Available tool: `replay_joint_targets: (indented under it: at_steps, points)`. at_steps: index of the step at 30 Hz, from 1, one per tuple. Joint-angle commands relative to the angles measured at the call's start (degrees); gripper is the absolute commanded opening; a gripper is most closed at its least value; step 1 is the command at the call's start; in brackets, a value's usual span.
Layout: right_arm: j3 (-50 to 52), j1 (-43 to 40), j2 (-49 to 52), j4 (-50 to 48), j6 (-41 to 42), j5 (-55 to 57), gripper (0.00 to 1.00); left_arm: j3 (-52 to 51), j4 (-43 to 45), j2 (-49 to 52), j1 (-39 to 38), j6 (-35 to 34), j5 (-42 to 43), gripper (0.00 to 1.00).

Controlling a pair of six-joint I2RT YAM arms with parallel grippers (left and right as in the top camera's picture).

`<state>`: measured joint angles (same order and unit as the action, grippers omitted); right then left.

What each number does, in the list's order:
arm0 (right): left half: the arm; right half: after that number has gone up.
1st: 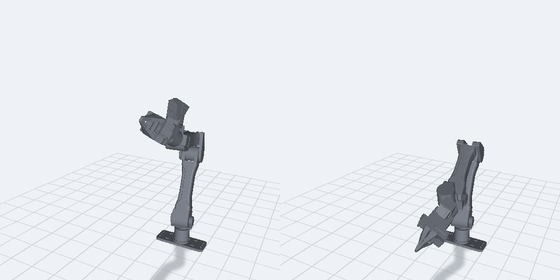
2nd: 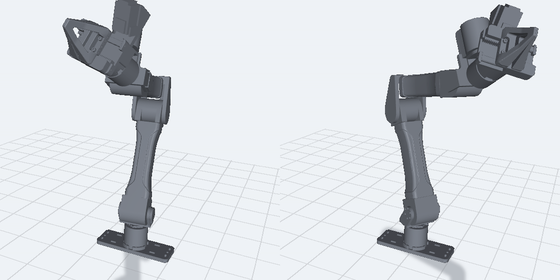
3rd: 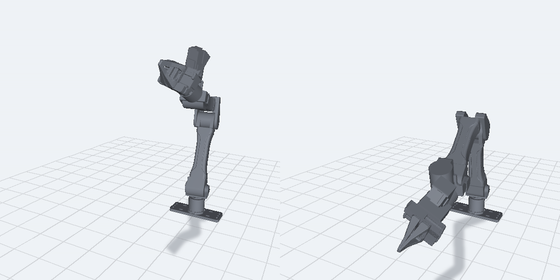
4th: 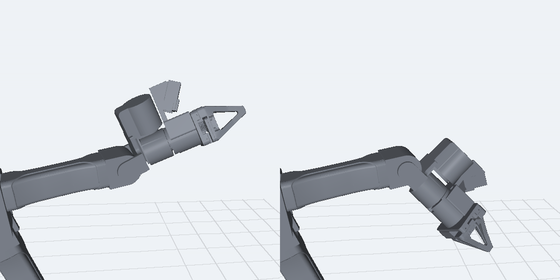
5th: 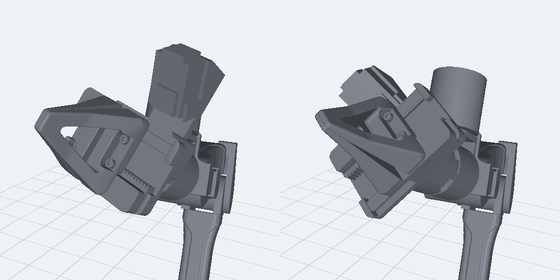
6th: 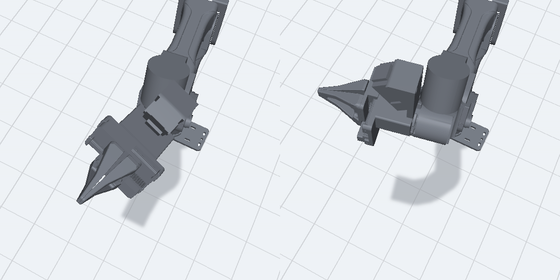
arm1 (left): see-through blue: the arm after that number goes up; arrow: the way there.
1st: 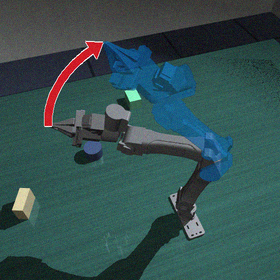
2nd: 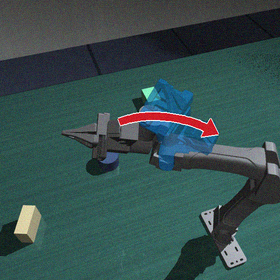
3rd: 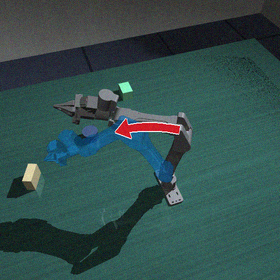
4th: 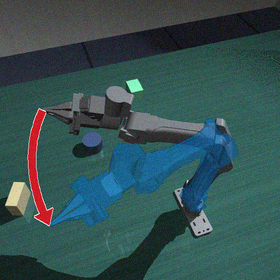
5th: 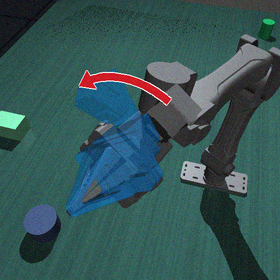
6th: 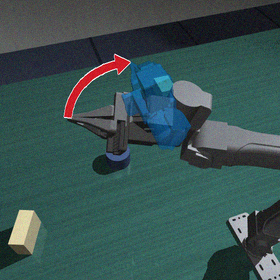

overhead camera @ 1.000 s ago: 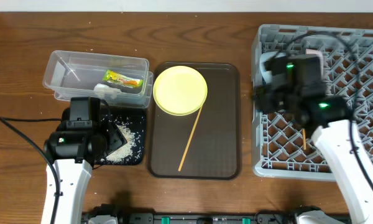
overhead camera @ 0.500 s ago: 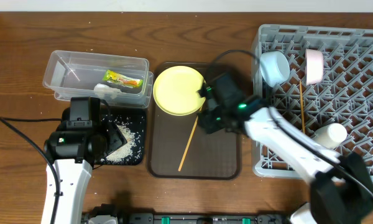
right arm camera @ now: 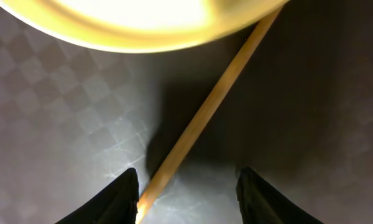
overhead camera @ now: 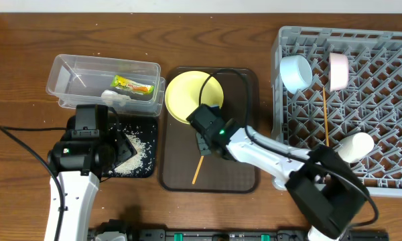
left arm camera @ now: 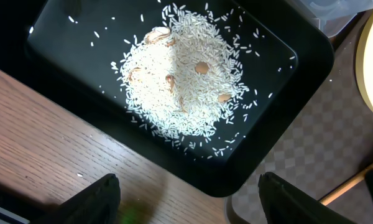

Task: Sort waste into correct bins and load items into the dishwasher rack
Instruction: 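Return right gripper to the brown tray and grasp the second chopstick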

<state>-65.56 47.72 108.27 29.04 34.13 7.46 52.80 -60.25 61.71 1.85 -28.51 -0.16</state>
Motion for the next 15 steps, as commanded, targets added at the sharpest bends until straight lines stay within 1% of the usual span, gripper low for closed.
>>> replay_joint_targets:
  at_steps: [1,4,7,11,15]
  points:
    - [-0.17,0.57,2.40,0.20,2.29,3.19,0.49,-0.39,-0.37,-0.31,0.33,-0.31,-0.31,0.74]
    - [-0.17,0.57,2.89,1.38,2.29,3.28,0.46,-0.39,-0.39,-0.31,0.33,-0.31,-0.31,0.74]
    - [-0.20,0.50,2.86,2.82,2.29,4.15,0.38,-0.39,-0.44,-0.31,0.33,-0.31,-0.31,0.74]
    - [-0.24,-0.79,2.32,5.75,2.29,6.10,0.25,-0.39,-0.44,-0.31,0.33,-0.31,-0.31,0.74]
    - [-0.26,-3.19,1.46,8.04,2.29,5.95,0.07,-0.39,-0.44,-0.31,0.33,-0.31,-0.31,0.74]
